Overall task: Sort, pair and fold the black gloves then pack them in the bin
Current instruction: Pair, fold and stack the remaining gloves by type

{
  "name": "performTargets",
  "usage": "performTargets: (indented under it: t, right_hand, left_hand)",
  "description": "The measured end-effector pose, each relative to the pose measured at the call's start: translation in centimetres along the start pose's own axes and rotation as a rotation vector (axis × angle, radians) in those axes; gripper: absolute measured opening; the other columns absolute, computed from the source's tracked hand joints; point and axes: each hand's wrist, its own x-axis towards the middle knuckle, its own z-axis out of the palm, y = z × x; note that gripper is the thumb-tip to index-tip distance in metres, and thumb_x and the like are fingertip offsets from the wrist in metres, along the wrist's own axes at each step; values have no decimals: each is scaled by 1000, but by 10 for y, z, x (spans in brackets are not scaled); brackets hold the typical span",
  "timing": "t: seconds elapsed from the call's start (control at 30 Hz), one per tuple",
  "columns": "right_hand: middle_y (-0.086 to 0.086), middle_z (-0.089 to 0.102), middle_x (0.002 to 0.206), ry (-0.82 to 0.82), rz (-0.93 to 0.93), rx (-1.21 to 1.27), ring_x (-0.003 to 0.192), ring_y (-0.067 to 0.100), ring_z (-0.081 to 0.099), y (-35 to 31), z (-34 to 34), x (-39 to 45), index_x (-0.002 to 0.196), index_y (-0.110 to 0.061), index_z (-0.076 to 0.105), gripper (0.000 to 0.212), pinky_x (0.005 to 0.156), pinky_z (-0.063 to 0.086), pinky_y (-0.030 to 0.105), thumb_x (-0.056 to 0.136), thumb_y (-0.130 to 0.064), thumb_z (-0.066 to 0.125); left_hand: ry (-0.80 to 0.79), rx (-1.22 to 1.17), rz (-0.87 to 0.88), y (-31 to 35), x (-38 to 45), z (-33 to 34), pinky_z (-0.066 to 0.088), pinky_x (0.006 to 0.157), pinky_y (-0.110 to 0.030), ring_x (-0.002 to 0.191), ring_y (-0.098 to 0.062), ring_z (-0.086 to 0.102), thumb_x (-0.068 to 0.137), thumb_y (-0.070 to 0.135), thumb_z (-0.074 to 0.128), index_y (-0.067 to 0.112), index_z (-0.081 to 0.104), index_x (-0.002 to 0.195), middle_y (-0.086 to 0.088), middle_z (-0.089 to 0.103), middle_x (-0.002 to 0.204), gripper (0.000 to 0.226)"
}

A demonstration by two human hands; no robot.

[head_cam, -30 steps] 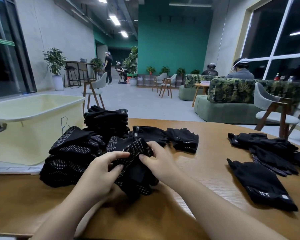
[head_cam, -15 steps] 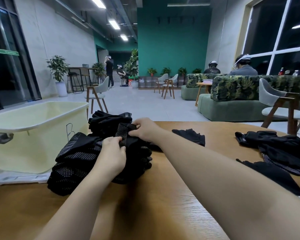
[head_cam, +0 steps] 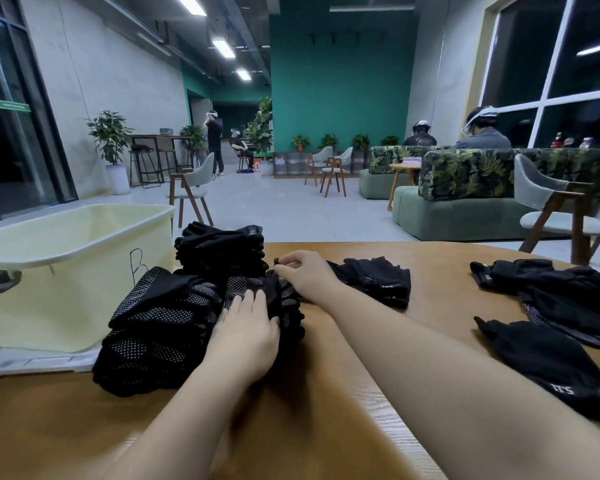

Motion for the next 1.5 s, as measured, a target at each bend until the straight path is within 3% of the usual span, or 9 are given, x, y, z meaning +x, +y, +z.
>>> performTargets:
  t: [0.3,0.43,0.53,0.63,0.83,0.93,1.03,1.27,1.5]
  right_hand:
    - [-11,66,98,38,-71,20,95,4,59,34,-48,-63,97,-28,64,10,82,45,18,91,-23,58]
    - [-13,64,104,70,-83,24,101,3,58,47,-82,-102,108,-32,57,19,88,47,20,92,-22,56]
    - [-19,57,120,74,-60,-163,104,-1,54,67,-111,-130,128,-37,46,38,82,42,13,93,-24,55]
    - [-25,49,127,85,-27,-361,87,-9,49,80,-138,-151,135,-39,38,46,81,33,16,94,-28,54]
    - [-13,50,128,158,120,-504,108,1,50,102,-174,-181,131,-34,45,38,99,38,26,94,-33,53]
    - [-10,40,144,144,296,-730,138,15,27,114,-178,-191,137,-31,41,46,116,18,43,94,-47,47]
    - [-8,25,154,68,391,-799,145,16,14,116,-170,-195,145,-29,32,59,116,5,47,94,-57,37]
    - [0,47,124,313,367,-695,116,17,43,114,-161,-195,121,-14,49,41,97,39,30,88,-39,51]
    - [-11,59,109,426,278,-801,110,14,46,110,-161,-200,120,-29,58,28,93,33,32,98,-30,40]
  left_hand:
    - [187,28,38,17,-13,7,-17,113,-41,145,-14,-9,100,42,15,18,4,151,3,2,159,58]
    - [290,-54,44,39,-19,17,-20,111,-36,144,-13,-15,84,48,5,18,3,151,3,-3,159,73]
    - [288,-102,107,58,-22,24,-22,110,-33,141,-8,-22,94,43,7,17,1,151,3,-7,159,63]
    - [243,-136,192,75,-26,29,-21,109,-29,134,-2,-26,92,39,5,18,-2,151,5,-10,158,63]
    - [46,-351,245,103,-29,45,-10,115,-32,144,-7,-13,102,33,26,19,0,151,7,-6,158,57]
    - [-15,-409,286,107,-31,51,-6,117,-30,142,-2,-12,102,35,26,20,1,151,8,-4,158,58]
    - [-34,-305,401,107,-37,52,-6,116,-24,134,7,-14,102,36,25,22,1,151,12,-4,158,57]
    - [-80,-278,489,107,-40,50,1,115,-21,133,12,-7,100,39,32,27,11,151,16,6,157,56]
    - [-72,-282,501,105,-38,54,8,118,-24,138,9,-1,98,44,37,31,19,148,18,13,155,55]
